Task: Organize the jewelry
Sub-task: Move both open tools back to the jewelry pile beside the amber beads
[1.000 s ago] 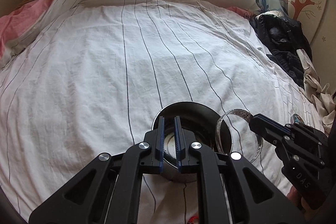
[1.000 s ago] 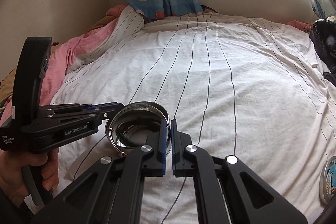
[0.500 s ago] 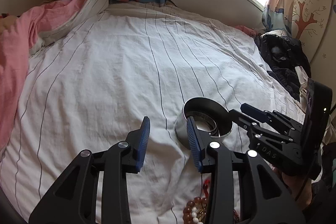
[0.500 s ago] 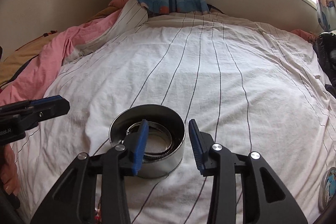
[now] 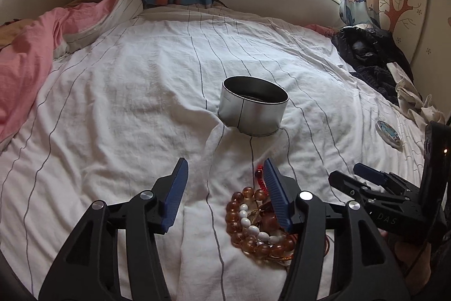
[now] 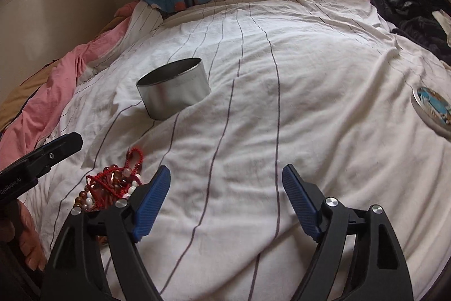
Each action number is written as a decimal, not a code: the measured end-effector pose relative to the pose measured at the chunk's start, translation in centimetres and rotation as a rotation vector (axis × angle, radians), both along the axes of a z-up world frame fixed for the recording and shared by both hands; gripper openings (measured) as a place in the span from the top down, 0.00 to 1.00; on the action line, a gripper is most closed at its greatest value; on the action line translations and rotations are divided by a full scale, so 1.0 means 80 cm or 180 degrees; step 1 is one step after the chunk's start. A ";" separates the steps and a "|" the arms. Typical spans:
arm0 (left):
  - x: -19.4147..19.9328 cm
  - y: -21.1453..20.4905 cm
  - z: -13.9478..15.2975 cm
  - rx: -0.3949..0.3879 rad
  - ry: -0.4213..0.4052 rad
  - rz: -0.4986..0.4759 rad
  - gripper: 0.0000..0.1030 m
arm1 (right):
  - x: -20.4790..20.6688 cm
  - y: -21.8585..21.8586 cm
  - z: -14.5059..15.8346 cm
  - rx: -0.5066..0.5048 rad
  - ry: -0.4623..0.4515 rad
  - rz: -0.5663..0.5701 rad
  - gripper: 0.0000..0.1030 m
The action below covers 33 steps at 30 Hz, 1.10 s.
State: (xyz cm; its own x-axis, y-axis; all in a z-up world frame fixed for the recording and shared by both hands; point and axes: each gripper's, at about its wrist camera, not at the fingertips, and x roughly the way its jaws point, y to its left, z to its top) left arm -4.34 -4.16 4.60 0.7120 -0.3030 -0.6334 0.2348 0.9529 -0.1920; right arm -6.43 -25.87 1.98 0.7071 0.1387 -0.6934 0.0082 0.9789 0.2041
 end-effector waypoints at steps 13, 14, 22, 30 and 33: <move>0.013 0.023 -0.023 -0.0185 0.0135 0.0327 0.35 | -0.006 0.012 -0.001 -0.0131 -0.0058 0.0091 0.12; 0.015 0.025 -0.025 -0.0208 0.0160 0.0346 0.34 | -0.006 0.011 -0.001 -0.0127 -0.0052 0.0095 0.12; 0.019 0.024 -0.033 -0.0190 0.0234 0.0389 0.31 | -0.003 0.012 -0.003 -0.0092 -0.0034 0.0119 0.10; 0.021 0.019 -0.036 -0.0138 0.0269 0.0379 0.29 | -0.002 0.013 -0.004 -0.0083 -0.0025 0.0125 0.10; 0.022 0.017 -0.038 -0.0121 0.0285 0.0379 0.29 | -0.002 0.013 -0.004 -0.0084 -0.0026 0.0125 0.10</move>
